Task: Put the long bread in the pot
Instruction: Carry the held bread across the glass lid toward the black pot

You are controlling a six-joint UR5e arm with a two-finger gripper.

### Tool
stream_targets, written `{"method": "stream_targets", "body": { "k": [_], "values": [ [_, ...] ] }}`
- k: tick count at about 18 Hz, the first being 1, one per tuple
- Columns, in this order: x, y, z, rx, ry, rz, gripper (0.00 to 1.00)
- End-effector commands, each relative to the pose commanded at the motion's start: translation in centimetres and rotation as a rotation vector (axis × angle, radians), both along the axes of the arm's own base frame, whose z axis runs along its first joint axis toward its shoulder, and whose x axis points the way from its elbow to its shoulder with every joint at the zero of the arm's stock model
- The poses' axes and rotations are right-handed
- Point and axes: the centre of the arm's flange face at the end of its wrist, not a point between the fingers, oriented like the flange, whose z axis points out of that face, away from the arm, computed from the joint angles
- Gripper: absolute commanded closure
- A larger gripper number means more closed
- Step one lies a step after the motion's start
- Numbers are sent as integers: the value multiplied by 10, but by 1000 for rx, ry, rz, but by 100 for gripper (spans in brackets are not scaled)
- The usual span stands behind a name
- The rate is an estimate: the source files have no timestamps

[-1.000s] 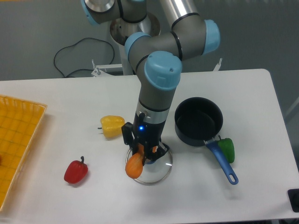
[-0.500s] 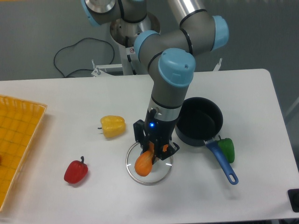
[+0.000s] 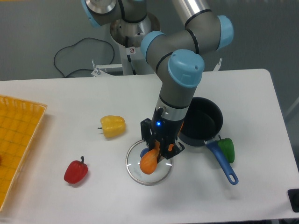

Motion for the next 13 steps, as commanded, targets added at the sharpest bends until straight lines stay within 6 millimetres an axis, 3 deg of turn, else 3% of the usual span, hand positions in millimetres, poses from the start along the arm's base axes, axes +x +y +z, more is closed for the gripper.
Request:
{"method": "stream_targets", "body": {
  "k": [13],
  "values": [
    [-20,-26,-18,-6,4,-46,62]
  ]
}}
